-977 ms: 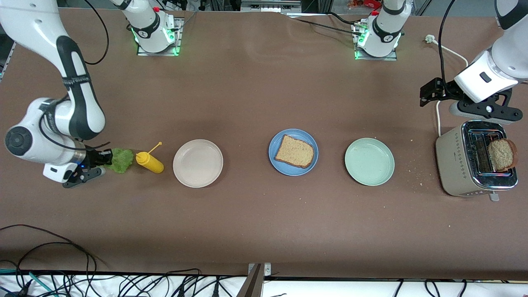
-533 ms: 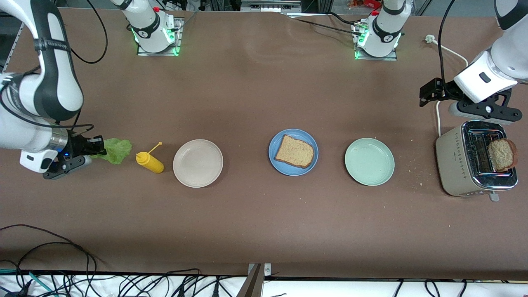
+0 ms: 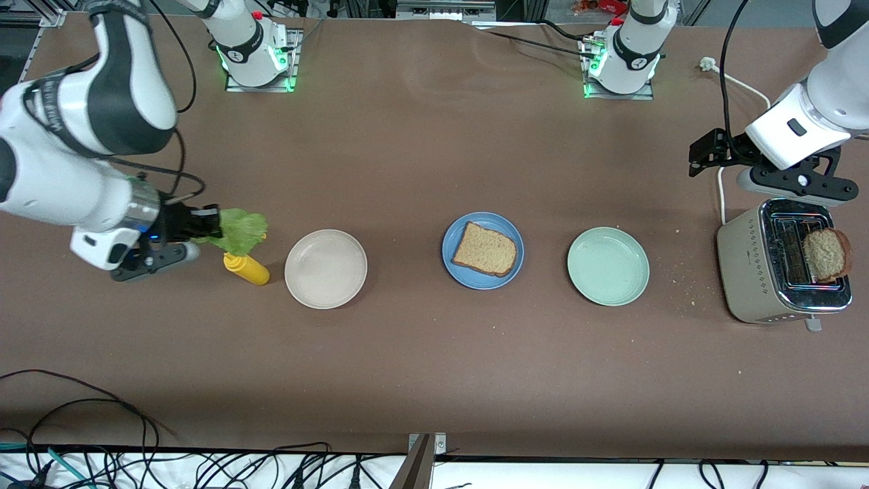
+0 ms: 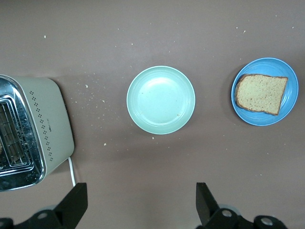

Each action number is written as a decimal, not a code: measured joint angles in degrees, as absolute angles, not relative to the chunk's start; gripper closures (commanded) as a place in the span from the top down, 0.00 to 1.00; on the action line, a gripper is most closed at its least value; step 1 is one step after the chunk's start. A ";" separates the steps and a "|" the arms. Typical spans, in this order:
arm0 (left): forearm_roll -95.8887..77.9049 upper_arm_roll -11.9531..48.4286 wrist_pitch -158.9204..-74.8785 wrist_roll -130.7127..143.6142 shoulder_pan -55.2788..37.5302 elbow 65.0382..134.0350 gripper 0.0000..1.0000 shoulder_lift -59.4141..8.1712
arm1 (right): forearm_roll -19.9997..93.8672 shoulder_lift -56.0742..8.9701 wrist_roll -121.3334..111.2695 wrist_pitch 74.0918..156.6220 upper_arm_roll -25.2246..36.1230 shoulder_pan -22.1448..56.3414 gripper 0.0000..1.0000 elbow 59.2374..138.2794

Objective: Make sandwich in blue plate with both arms
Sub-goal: 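Carry the lettuce with the right gripper over the bread slice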

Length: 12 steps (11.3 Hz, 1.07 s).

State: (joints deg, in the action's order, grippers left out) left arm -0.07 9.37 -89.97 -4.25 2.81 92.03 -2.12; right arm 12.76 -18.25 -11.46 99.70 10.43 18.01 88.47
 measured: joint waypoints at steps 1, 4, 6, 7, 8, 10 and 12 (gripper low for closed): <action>-0.07 9.38 -89.97 -4.25 2.81 92.01 1.00 -2.13 | 14.53 -18.93 -8.28 99.72 12.37 22.09 0.00 87.82; -0.07 9.38 -89.97 -4.25 2.81 91.97 1.00 -2.18 | 17.31 -24.49 2.76 100.30 15.16 31.43 0.00 82.75; -0.07 9.38 -89.97 -4.25 2.80 91.93 1.00 -2.21 | 20.35 -29.75 12.53 102.39 15.82 37.31 0.00 78.04; -0.07 9.40 -89.97 -4.25 2.80 91.92 1.00 -2.23 | 21.68 -32.75 17.65 104.24 15.86 40.01 0.00 75.06; -0.07 9.40 -89.97 -4.25 2.79 91.90 1.00 -2.24 | 22.17 -35.92 23.19 106.14 15.89 42.64 0.00 71.82; -0.07 9.40 -89.97 -4.25 2.79 91.89 1.00 -2.25 | 22.40 -40.88 32.49 109.53 15.93 46.85 0.00 67.47; -0.07 9.40 -89.97 -4.25 2.79 91.89 1.00 -2.26 | 22.80 -44.55 41.86 115.21 15.46 50.44 0.00 66.00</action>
